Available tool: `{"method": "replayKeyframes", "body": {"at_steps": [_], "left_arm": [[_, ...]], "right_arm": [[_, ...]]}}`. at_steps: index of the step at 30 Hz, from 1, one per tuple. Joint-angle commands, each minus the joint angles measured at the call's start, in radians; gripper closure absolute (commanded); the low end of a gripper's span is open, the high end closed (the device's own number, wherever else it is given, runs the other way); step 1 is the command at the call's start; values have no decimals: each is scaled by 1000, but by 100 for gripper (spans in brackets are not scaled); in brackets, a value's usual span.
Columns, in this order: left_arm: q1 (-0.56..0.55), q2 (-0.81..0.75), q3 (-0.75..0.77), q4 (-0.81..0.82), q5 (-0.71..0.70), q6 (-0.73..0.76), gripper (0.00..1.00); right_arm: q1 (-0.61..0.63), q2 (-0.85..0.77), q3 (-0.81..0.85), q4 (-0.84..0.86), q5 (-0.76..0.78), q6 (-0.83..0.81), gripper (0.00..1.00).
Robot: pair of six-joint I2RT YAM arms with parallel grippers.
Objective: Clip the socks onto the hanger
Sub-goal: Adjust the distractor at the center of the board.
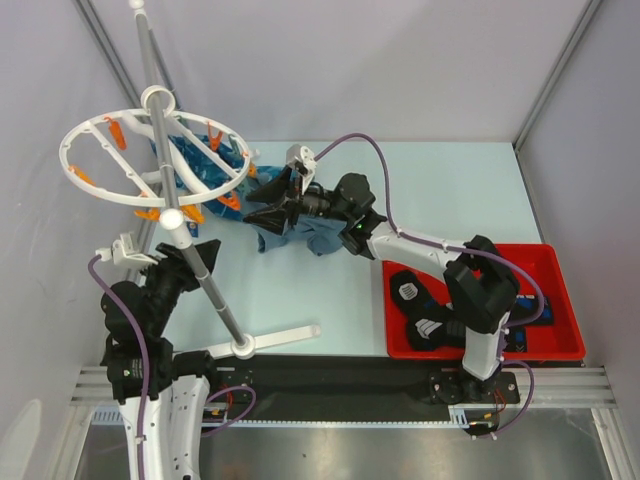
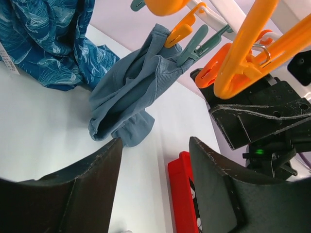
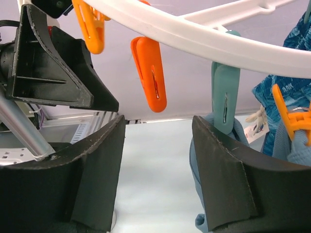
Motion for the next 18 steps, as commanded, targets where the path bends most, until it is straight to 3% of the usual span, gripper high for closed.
{"method": "replayKeyframes", "body": {"at_steps": [1,9,14,18], "left_arm": [[-1,-4,19,41,76,-28,37],[-15,-59,-95,159,101,95,44],[-14,-67,-129,314,161,138,50],[-15,-82,-163,417,178,144,50]], "right_arm": [[11,28,63,83,-17,16,38],[15,76,106,92,-27,42,39],[15,79,116,78,-27,36,40],[16,94,133,78,-33,42,40]]}}
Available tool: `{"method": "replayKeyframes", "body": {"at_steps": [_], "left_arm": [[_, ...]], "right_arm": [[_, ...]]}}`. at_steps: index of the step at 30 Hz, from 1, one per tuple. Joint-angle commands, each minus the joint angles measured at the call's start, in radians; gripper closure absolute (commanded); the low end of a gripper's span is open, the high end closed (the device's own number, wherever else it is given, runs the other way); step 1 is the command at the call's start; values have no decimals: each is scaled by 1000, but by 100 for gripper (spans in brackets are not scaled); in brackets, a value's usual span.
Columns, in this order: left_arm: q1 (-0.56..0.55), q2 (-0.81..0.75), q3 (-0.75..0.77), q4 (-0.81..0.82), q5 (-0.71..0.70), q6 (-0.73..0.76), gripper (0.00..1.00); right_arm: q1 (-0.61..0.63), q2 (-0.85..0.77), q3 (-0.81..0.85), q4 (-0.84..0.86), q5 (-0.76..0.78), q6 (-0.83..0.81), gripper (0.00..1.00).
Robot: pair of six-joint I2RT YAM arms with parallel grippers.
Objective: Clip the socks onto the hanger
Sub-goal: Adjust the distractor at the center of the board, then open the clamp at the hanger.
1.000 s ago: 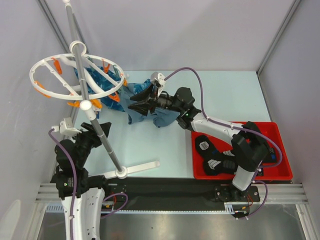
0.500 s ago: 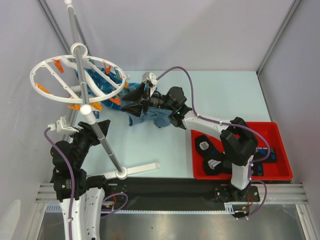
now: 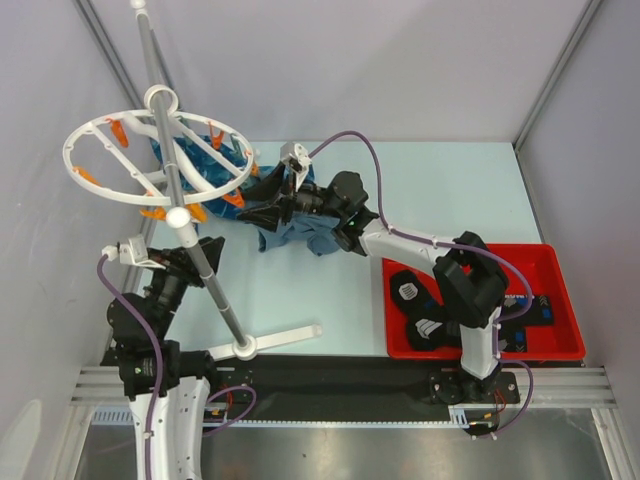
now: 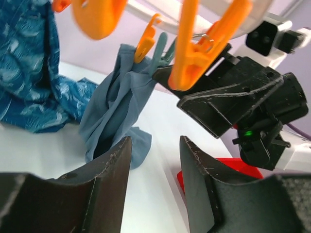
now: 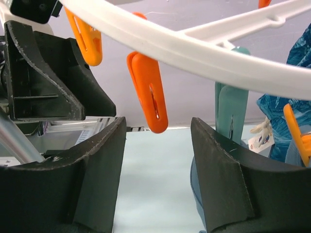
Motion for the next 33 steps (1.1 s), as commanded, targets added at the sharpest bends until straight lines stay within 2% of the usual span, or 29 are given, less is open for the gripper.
{"method": "replayKeyframes", "body": {"at_steps": [1,7,16,22,33], "left_arm": [[-7,-26,-31,146,77,43,50],[-9,-43,-89,275,53,47,50],[-7,8,-118,411,7,50,59],[-7,66,-104,459,-1,37,62],[-9,138,-80,517,36,12,60]], "right_arm": [[4,24,64,39,-16,5,40],[3,36,90,13,-15,-3,40],[-5,65,114,-1,-15,-9,42],[-8,88,131,20,-19,14,43],[-11,70,118,65,-24,39,44]]}}
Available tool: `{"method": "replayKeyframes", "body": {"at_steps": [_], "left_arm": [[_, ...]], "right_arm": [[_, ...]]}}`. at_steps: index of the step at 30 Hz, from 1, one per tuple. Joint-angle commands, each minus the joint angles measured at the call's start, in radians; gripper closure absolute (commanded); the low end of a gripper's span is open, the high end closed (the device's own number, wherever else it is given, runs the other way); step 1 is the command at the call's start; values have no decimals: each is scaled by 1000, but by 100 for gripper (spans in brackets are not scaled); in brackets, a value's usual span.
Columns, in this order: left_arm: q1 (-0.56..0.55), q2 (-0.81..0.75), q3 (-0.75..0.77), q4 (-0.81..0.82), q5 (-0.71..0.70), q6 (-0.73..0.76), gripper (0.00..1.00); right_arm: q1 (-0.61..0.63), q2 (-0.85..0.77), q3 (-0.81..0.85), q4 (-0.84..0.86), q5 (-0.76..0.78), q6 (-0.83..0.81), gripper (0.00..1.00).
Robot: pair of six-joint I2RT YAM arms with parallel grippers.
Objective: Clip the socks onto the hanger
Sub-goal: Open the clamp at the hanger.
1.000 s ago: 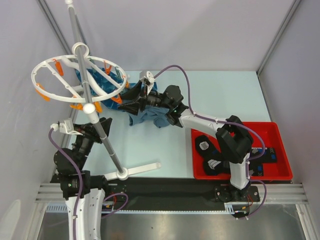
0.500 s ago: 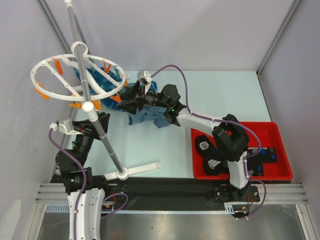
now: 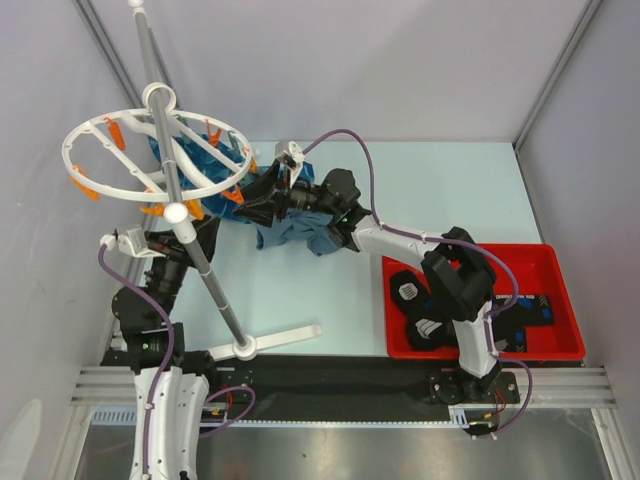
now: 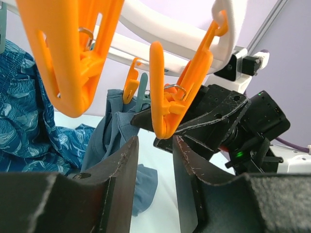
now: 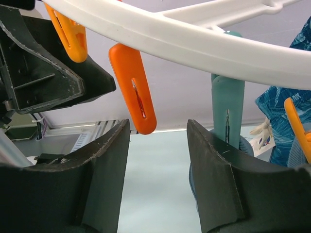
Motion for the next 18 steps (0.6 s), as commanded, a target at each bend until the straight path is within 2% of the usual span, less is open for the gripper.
{"method": "replayKeyframes", "body": {"at_steps": [1,9,13,18], "left_arm": [[-6,22,36,46,28,-5,60],[-6,59,73,55,49,-39,54],[-6,74,79,71,60,-66,50],[-4,90,109,63,67,-82,44]], "right_arm": [[-3,-20,34,62,-13,11,45],[0,-38,19,97,-22,41,51],[10,-47,19,82,-25,32,60],[20,-49,20,74,-26,34,65]]}}
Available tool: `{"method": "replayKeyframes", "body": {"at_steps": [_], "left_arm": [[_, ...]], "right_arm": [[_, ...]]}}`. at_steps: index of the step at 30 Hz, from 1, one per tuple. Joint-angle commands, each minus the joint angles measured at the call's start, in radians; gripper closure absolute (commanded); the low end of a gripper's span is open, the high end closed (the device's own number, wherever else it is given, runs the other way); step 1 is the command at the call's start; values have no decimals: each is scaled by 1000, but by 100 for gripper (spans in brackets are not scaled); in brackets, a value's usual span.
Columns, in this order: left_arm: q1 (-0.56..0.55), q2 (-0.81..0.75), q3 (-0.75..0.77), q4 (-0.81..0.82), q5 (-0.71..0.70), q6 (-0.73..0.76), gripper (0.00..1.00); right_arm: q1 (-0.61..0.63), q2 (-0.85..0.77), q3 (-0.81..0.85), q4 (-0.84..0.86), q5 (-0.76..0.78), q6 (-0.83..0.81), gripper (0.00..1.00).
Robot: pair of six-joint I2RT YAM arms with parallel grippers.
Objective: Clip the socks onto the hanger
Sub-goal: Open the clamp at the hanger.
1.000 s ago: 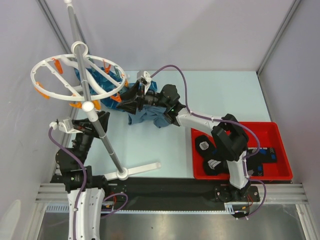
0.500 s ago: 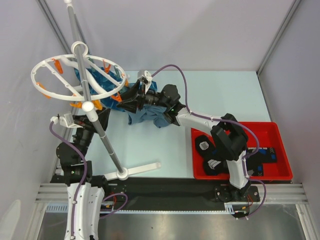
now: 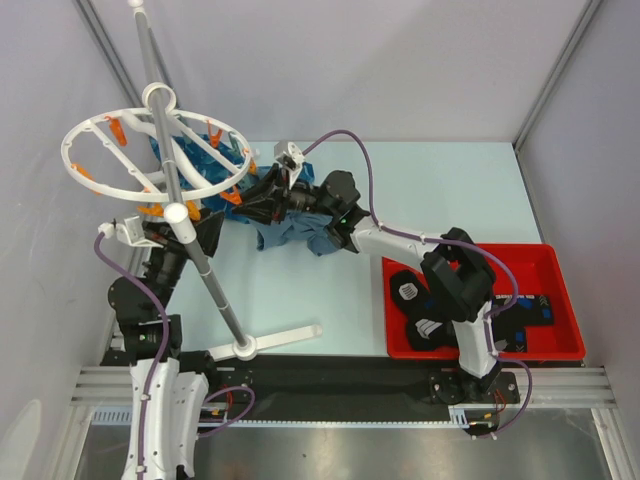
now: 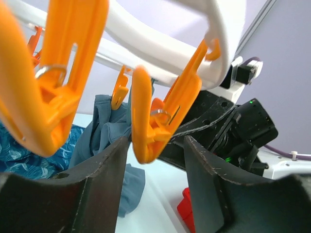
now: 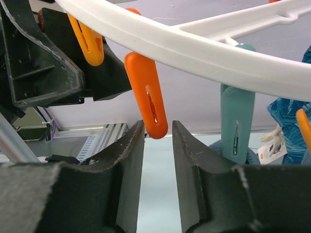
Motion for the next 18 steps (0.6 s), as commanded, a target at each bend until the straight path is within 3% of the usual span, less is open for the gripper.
{"method": "replayKeyframes", "body": {"at_steps": [1,5,13,16,18], "left_arm": [[-6,12,59,39,25,-33,42],[-6,41,76,29,35,-37,39],[-6,105,92,36,50,-92,33],[-6,110,107,27,32,-106,33],[-7,113,119,29,32,-108,32]], "right_arm": [[12,-55,19,40,-10,2,66],[22,-75,14,22,-6,-4,70],[42,-115,17,-78,28,-64,91],[60,-136,32,-187,86,-127,100],[74,-157,46,-292,152,-199,100]]}}
